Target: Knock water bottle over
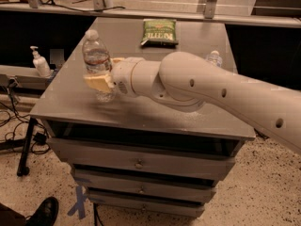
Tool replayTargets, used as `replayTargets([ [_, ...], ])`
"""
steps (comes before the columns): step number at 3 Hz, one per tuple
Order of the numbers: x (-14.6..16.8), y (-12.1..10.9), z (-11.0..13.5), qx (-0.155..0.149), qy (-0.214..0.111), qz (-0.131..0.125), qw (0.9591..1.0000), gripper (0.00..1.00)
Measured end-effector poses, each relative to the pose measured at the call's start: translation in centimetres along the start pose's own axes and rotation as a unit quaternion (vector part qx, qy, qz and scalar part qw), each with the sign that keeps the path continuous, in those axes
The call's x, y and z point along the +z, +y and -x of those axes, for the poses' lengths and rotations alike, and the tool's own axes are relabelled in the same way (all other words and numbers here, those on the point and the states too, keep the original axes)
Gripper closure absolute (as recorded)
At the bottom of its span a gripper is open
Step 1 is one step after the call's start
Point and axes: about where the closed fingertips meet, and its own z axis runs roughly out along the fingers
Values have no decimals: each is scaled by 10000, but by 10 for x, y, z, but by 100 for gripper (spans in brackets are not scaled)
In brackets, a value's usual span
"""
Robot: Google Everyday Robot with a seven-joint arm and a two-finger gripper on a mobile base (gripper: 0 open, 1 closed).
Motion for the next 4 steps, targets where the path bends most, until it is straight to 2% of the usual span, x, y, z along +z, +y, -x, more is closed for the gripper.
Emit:
replayTargets([
  [1,-2,-4,15,-119,104,0,9999,87],
  [2,-6,-11,44,-467,353,60,9983,100],
  [3,-4,-14,75,-783,746,283,9937,100],
  [4,5,-46,80,-1033,1425,320,9839,100],
])
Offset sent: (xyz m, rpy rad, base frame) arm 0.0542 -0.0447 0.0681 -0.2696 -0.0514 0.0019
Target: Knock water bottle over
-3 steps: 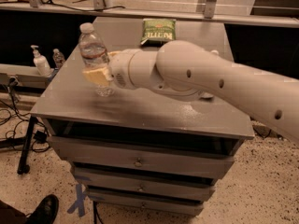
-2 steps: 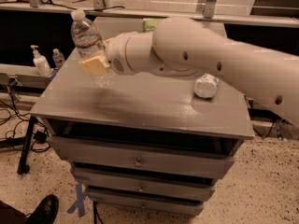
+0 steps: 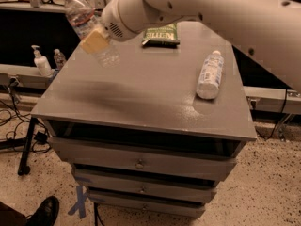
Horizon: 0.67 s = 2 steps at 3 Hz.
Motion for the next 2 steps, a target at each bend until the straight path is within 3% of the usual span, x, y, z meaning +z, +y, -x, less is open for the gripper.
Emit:
replayTargets([
  [1,13,-26,-45,-750,1349,124,9879,100],
  [2,14,-27,-89,-1215,2397,405,9624,100],
])
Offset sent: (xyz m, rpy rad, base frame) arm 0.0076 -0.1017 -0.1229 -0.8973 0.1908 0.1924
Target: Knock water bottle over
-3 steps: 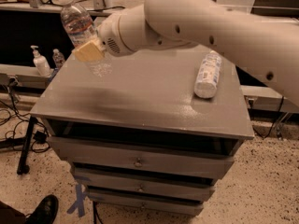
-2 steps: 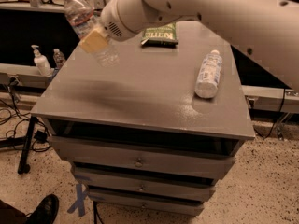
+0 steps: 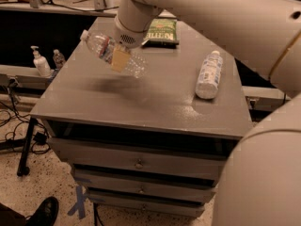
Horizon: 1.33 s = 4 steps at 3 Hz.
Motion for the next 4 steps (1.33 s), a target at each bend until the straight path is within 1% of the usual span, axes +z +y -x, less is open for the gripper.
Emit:
replayTargets([
  [1,9,18,-38,-425,976,390,9936,100],
  [2,13,30,-57,-689,1507,648,9840,83],
  [3,18,39,-65,-812,1722,822,9783,59],
  [4,22,45,-66,-851,1764,911,9764,36],
])
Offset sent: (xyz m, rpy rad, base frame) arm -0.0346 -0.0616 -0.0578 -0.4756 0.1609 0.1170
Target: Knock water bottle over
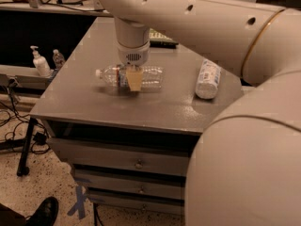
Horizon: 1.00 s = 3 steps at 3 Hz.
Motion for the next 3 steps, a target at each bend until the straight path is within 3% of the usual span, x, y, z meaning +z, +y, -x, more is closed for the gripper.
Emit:
replayTargets([
  [1,0,3,2,-14,-31,15,10000,13],
  [2,-4,3,8,-28,-142,-8,9999,0],
  [3,-9,2,15,-56,-258,-42,9996,0],
])
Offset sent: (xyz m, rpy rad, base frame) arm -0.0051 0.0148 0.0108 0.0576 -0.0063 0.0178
